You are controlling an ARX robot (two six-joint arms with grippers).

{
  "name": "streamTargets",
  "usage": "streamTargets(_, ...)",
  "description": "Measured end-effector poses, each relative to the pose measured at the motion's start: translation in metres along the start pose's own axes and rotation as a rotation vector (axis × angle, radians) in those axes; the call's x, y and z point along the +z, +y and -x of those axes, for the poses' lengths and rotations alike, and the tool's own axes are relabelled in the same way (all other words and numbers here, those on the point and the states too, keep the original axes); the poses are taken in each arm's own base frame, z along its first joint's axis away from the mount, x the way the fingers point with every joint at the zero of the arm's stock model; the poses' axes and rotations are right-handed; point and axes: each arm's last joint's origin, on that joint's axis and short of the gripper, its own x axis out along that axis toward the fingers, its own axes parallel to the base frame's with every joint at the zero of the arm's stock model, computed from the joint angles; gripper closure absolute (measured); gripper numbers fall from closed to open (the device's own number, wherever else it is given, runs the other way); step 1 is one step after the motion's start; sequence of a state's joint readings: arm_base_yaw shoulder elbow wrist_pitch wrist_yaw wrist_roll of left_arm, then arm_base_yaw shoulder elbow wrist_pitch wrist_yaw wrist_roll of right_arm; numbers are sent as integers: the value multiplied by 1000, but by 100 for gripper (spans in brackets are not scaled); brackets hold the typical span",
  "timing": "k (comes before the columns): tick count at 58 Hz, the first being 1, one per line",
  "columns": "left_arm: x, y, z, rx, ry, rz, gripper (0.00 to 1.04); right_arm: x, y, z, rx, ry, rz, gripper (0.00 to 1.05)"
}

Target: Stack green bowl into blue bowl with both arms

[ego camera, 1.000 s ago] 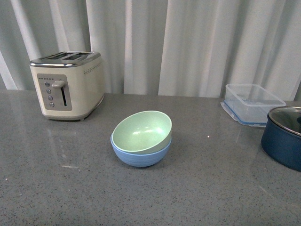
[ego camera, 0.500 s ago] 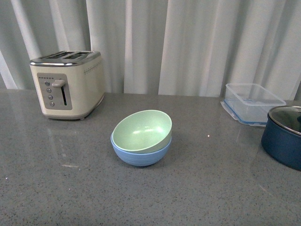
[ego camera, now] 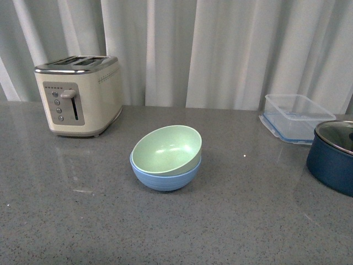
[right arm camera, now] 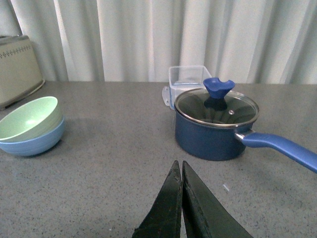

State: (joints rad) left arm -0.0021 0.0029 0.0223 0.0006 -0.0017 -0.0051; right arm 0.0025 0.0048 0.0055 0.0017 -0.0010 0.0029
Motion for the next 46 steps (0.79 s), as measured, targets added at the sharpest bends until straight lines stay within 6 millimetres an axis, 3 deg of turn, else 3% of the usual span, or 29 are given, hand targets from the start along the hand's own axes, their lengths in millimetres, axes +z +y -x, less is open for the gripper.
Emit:
streamTargets(5,0,0,0,0,0,0,7,0,0,0,0,0,1,93)
streamTargets(34,0,0,0,0,0,0,7,0,0,0,0,0,0,8)
streamTargets(46,0,0,0,0,0,0,7,0,0,0,0,0,0,10)
